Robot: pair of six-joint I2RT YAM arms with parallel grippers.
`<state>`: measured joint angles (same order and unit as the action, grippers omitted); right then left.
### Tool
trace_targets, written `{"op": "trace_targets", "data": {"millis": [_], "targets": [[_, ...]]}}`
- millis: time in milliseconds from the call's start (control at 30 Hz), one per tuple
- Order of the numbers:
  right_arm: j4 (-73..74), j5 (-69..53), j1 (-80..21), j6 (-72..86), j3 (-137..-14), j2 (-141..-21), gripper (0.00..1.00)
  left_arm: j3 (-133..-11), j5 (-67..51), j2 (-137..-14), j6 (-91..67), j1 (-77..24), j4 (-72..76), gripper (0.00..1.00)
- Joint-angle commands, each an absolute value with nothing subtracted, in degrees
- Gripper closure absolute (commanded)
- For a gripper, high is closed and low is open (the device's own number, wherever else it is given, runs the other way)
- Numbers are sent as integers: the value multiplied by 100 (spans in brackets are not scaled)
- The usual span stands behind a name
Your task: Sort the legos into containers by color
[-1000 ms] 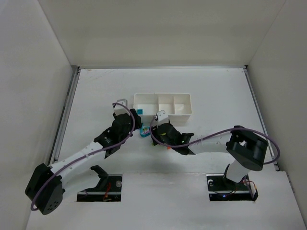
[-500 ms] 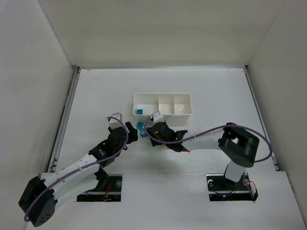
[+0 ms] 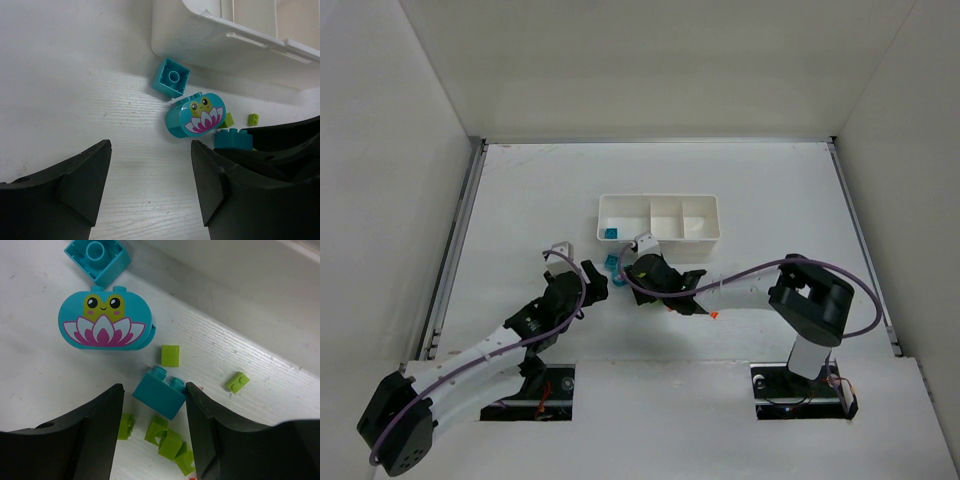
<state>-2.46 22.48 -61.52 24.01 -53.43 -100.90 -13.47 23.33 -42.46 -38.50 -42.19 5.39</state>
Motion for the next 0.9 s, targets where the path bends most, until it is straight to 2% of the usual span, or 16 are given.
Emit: {"op": "trace_targets", "data": {"millis": [0, 133, 200, 567, 700, 867], "targets": [[-272, 2399, -6121, 2479, -5581, -10143, 43, -1222, 2320, -4166, -4060, -4311, 764, 37], [-281, 2478, -6113, 2505, -5590, -10143, 61, -1222, 2320, -4192, -4087, -4346, 809, 35], [-369, 2653, -6130, 2505, -5476, -9994, 64, -1195, 2320, -4184, -4131, -4364, 843, 34], [-405, 2760, -6192, 2391, -5176, -8746, 66, -1107, 2276, -4017, -4341, -4355, 949, 34], [-387, 2541, -6166, 2224, -5544, -8543, 66, -1160, 2276, -4069, -4359, -4381, 967, 34], [-360, 2207, -5797, 1960, -6388, -8999, 65, -994, 2381, -3991, -4631, -4434, 1037, 37]]}}
